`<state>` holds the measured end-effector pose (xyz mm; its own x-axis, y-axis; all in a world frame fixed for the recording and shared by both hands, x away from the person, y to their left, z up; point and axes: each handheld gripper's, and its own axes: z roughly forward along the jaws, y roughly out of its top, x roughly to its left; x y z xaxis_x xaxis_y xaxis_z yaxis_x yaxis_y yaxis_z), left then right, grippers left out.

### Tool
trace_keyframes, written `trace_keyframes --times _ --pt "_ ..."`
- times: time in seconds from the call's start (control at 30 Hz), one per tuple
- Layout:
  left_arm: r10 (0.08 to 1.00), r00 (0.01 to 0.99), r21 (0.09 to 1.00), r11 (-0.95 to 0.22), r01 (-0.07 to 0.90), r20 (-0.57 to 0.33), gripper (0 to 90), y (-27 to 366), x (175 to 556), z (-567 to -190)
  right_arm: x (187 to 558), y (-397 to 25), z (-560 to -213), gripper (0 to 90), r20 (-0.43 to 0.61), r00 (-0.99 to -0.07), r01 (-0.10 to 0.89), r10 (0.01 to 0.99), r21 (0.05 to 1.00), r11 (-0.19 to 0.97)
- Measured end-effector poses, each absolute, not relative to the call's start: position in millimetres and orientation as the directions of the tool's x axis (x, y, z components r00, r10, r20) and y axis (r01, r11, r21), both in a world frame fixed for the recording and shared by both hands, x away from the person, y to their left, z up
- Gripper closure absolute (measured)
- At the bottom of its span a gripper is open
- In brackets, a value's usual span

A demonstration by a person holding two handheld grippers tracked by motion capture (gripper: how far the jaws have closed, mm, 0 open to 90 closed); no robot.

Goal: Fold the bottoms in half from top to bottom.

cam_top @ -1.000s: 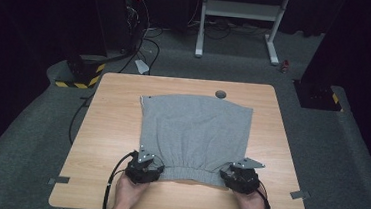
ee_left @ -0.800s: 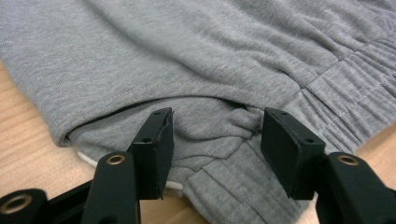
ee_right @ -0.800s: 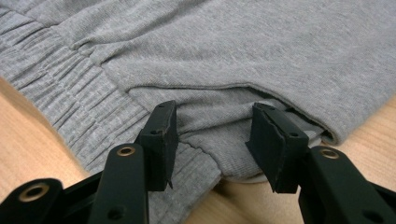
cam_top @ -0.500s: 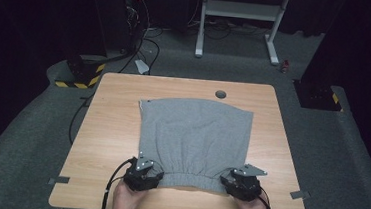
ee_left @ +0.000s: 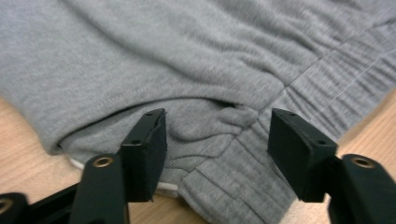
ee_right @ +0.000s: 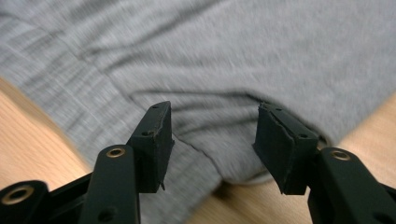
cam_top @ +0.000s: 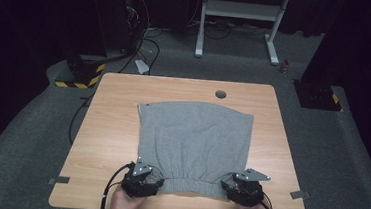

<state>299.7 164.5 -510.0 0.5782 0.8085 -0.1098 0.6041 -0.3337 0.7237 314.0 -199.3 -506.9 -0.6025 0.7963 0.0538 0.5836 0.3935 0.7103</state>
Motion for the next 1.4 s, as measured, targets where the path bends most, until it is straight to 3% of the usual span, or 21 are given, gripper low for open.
trace_keyframes --times 0.33,0.7,1.17,1.27,1.4 --pt "0.837 0.521 0.733 -0.248 0.633 -0.168 34.3 192 347 -495 319 -147 -488 45.8 0.047 -0.696 0.478 0.717 0.775 0.414" --pt "0.889 0.437 0.728 -0.210 0.653 -0.135 36.3 214 407 -478 329 -86 -489 45.1 0.049 -0.790 0.414 0.611 0.778 0.472" --pt "0.954 0.255 0.677 -0.084 0.731 -0.157 37.8 235 479 -497 322 -22 -500 43.9 0.033 -0.876 0.333 0.481 0.764 0.553" --pt "0.960 0.248 0.641 -0.109 0.759 -0.131 36.9 234 490 -505 318 -13 -501 43.5 0.031 -0.887 0.317 0.460 0.766 0.559" --pt "0.964 0.212 0.663 -0.055 0.747 -0.159 37.6 236 499 -510 315 -2 -504 42.5 0.022 -0.897 0.303 0.441 0.757 0.579"
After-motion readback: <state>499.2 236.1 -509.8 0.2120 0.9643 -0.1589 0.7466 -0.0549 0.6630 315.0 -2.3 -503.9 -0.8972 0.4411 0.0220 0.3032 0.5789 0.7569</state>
